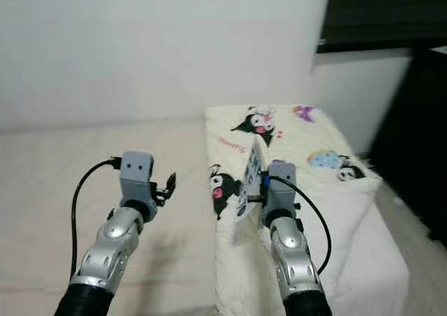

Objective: Clean up the room

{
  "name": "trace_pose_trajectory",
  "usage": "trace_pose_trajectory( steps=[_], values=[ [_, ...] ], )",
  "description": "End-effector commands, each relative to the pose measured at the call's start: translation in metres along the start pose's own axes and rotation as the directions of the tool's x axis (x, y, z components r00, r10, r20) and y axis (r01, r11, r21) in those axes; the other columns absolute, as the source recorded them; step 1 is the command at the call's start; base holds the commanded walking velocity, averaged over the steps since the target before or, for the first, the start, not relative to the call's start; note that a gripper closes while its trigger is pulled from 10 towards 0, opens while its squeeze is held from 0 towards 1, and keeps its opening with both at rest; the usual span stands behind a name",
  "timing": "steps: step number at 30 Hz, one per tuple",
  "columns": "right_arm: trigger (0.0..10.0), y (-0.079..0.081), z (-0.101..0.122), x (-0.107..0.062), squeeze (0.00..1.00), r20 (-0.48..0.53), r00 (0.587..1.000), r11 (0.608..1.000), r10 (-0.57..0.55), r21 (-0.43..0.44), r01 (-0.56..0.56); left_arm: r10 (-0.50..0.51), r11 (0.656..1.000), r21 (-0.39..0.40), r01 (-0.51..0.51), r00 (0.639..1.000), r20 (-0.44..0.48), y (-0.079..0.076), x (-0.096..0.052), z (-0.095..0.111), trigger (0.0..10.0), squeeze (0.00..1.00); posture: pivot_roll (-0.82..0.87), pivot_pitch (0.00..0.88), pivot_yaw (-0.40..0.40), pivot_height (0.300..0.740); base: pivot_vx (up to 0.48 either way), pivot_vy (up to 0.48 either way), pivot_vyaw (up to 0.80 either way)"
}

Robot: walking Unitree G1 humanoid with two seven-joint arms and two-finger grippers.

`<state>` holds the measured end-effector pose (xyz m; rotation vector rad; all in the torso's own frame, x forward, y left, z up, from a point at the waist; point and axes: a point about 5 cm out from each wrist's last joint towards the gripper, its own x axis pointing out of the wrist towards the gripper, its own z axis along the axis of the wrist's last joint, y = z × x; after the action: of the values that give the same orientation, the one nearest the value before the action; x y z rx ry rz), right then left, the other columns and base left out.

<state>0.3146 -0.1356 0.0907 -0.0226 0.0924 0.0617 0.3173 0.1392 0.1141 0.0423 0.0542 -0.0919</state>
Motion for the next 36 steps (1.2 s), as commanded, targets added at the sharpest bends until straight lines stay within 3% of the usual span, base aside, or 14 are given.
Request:
trace_pose_trajectory(
  steps=[1,8,11,36],
  values=[
    [10.0,-0.0001,0.0057,0.0012,0.00,0.024,1.000,1.000,-0.001,-0.001,0.001,0.002,1.000,0.014,-0.002,1.000,-0.018,0.0014,-0.0020,-0.0033,10.0,0.00,0.00,0.000,-0.040,0.740,0.000,-0.480,0.80],
    [10.0,-0.0007,0.0054,0.0018,0.00,0.018,1.000,1.000,0.002,0.001,-0.002,0.022,1.000,-0.009,-0.022,0.999,-0.025,0.0039,-0.0029,-0.0038,10.0,0.00,0.00,0.000,-0.045,0.740,0.000,-0.339,0.75],
    [10.0,-0.0013,0.0021,0.0021,0.00,-0.005,1.000,0.999,0.000,0.037,0.000,0.035,0.999,-0.020,-0.035,0.999,-0.040,0.0063,-0.0037,-0.0053,10.0,0.00,0.01,0.000,-0.046,0.740,0.000,0.000,0.00],
    [10.0,-0.0020,0.0010,0.0010,0.00,-0.011,1.000,0.999,0.008,0.043,-0.008,0.022,1.000,-0.004,-0.022,0.999,-0.049,0.0070,-0.0027,-0.0051,10.0,0.00,0.00,0.004,-0.036,0.740,0.000,0.000,0.00]
  ],
)
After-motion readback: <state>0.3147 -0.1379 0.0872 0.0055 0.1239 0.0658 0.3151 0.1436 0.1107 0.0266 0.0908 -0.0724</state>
